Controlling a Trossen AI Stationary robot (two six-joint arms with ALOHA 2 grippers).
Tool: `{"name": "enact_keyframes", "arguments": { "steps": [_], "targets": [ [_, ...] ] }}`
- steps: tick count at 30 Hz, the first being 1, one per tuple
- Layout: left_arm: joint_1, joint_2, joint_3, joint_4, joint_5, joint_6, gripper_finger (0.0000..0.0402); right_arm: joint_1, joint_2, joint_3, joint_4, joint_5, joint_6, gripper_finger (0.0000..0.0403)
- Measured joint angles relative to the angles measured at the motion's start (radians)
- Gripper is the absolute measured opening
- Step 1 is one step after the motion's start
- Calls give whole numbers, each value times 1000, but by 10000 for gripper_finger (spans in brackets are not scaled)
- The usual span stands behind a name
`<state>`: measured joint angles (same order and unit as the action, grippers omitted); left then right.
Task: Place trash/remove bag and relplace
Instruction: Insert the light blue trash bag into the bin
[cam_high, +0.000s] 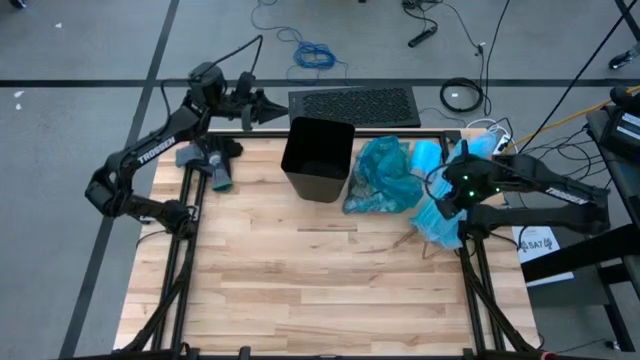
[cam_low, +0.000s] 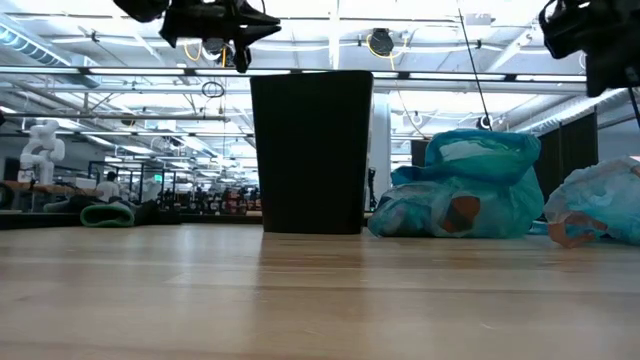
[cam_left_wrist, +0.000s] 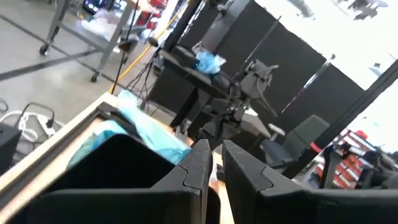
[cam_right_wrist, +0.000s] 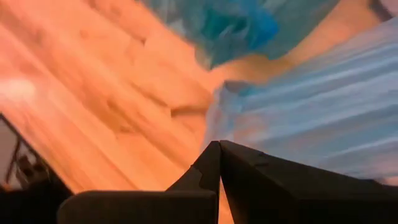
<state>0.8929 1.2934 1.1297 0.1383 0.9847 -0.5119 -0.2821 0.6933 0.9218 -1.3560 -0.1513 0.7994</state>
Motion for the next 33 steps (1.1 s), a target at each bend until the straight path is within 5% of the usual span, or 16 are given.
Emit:
{"name": "enact_keyframes", "arguments": {
  "steps": [6, 16, 24, 33],
  "targets": [
    [-30, -86, 0, -181, -105, 120, 44, 36, 29, 5, -83, -58, -190, 0],
    [-163, -271, -1, -594, -577, 287, 44, 35, 162, 5, -172, -23, -546, 0],
    [-318, -372, -1, -829, -780, 236, 44, 35, 290, 59, -164, 14, -821, 0],
    [-636, -427, -1, -866, -1071, 42, 44, 35, 380, 204, -163, 102, -1301, 0]
  ]
}}
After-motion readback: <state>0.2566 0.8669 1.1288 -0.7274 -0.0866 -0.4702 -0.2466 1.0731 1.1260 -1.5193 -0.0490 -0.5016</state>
